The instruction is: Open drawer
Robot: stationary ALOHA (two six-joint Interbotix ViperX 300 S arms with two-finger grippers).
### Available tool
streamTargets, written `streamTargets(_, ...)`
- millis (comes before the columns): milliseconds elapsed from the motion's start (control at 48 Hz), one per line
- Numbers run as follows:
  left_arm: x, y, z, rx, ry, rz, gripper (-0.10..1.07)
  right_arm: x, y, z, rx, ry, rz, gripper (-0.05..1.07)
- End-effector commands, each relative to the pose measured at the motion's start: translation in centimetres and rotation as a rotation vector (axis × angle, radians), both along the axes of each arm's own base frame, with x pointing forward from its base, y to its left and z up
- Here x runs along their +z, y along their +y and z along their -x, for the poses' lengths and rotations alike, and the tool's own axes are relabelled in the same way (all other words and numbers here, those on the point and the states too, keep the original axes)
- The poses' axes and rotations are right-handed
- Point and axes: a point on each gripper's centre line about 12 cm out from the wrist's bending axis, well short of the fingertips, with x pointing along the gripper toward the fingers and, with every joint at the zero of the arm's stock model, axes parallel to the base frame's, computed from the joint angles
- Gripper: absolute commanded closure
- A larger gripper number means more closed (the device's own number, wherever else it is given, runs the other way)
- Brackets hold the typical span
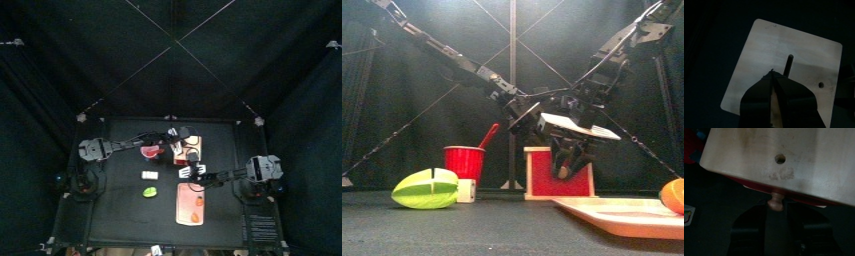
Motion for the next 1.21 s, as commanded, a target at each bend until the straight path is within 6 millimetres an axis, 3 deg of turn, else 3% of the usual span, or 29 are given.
streamTargets(0,-0.1,-0.3,0.0,-0.006,0.011,0.005,0.48,0.9,0.0,-0.4,0.008,-0.027,0.005,0.54)
streamTargets(417,-0.1,-0.2,0.1,-0.005,0.01,0.005,0.48,0.6,1.1,-0.3,0.032,-0.02,-0.003,0.55)
streamTargets(1188,-0.1,-0.3,0.0,-0.006,0.011,0.005,0.48,1.0,6.2,-0.5,0.171,-0.019,0.0,0.55)
